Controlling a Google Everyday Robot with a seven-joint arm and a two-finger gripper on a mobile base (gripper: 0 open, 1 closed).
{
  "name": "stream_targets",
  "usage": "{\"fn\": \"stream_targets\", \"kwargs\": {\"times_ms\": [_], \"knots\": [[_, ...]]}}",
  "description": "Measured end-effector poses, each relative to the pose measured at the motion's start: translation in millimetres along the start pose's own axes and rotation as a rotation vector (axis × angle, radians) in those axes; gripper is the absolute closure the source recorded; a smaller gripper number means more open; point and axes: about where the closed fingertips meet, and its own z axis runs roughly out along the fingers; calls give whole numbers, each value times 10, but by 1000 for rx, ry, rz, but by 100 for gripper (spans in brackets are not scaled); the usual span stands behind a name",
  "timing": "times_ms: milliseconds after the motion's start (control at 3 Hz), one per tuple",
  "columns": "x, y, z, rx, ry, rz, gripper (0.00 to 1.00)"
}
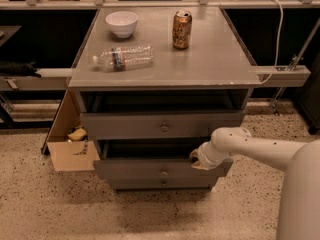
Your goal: Open middle drawer
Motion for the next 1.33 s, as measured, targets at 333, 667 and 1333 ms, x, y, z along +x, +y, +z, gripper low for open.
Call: {"fn": "stream_targets", "kwargs": {"times_ms": [333,667,1333], "knots": [[0,0,0,0,0,0,28],[0,0,0,0,0,0,7],[0,1,1,0,0,0,0]]}}
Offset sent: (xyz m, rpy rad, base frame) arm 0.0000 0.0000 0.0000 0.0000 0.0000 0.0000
